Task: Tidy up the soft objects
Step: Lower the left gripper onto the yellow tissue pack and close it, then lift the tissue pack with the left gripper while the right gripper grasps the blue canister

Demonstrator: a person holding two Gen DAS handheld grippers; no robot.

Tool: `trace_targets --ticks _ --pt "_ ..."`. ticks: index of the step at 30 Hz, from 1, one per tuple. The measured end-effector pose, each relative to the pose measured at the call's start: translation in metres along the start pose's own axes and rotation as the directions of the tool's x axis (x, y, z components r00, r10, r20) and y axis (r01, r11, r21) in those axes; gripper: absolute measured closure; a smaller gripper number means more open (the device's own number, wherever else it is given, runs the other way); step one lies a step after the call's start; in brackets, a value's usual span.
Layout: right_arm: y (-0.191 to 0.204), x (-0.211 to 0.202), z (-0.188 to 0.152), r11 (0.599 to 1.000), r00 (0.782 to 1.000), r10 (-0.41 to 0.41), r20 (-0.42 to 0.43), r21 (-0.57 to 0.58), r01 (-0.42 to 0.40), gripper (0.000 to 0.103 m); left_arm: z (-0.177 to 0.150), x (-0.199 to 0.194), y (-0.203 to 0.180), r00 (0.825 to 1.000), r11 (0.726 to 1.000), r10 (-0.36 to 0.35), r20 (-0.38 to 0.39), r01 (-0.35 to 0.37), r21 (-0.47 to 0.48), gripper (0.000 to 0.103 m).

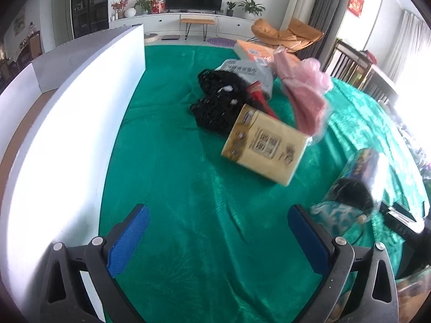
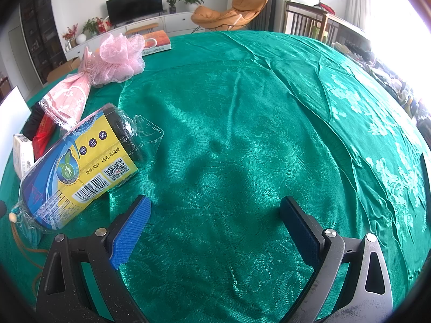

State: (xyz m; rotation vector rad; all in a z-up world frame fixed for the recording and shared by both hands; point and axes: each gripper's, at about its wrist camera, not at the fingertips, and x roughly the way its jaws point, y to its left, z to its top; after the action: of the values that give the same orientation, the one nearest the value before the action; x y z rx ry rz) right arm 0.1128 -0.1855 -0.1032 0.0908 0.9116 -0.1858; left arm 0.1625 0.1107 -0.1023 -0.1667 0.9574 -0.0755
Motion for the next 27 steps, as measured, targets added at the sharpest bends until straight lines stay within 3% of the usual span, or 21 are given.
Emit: trace_targets --ticks 3,6,10,14,17,18,19,22,24,25,27 --pt "0.000 0.000 0.000 1.000 1.000 0.000 0.000 0.000 0.000 0.005 0.020 0.006 -0.005 0.995 0.995 -0.090 -0.044 0.089 -0.043 0.001" --pt "0.000 0.000 0.000 1.000 1.000 0.000 0.000 0.000 0.000 0.005 0.037 0.018 -0.013 0.977 0.981 -0.183 -0.107 0.174 -0.085 0.001" --pt "0.000 0.000 0.000 1.000 1.000 0.000 0.000 0.000 0.000 0.005 0.048 0.033 -0.041 0.990 0.994 -0.066 -0.126 0.075 0.075 0.001" --pt "0.000 0.000 0.000 1.000 1.000 0.001 0.000 0.000 -0.001 0.005 0.058 0.057 -0.052 0.993 0.989 0.039 -0.109 -0.023 0.146 0.001" --pt "0.000 0.000 0.000 1.000 1.000 -0.001 0.000 0.001 0.001 0.005 0.062 0.076 -0.048 0.990 0.992 0.032 -0.138 -0.014 0.127 0.002" --pt "0.000 0.000 0.000 1.000 1.000 -0.003 -0.001 0.004 0.003 0.005 0.062 0.077 -0.048 0.991 0.992 0.004 -0.134 0.012 0.123 0.020" --pt "0.000 0.000 0.000 1.000 1.000 -0.003 -0.003 -0.001 0.003 0.005 0.062 0.077 -0.048 0.991 0.992 -0.022 -0.130 0.038 0.119 0.024" --pt "-0.005 0.002 0.009 0.992 0.992 0.071 -0.109 -0.097 -0.082 0.005 0.059 0.068 -0.045 0.994 0.992 -0.030 -0.105 0.043 0.121 0.024" --pt "-0.019 -0.001 0.016 0.985 0.970 0.142 -0.198 -0.065 -0.158 0.007 0.055 0.054 -0.043 0.997 0.992 -0.021 -0.071 0.029 0.121 0.024" --pt "-0.033 -0.005 0.021 0.971 0.941 0.238 -0.242 0.046 -0.234 0.007 0.052 0.048 -0.042 0.998 0.992 -0.020 -0.055 0.027 0.120 0.024" --pt "-0.052 -0.005 0.029 0.851 0.819 0.501 -0.279 0.330 -0.408 0.006 0.049 0.037 -0.041 0.999 0.993 -0.017 -0.032 0.020 0.116 0.024"
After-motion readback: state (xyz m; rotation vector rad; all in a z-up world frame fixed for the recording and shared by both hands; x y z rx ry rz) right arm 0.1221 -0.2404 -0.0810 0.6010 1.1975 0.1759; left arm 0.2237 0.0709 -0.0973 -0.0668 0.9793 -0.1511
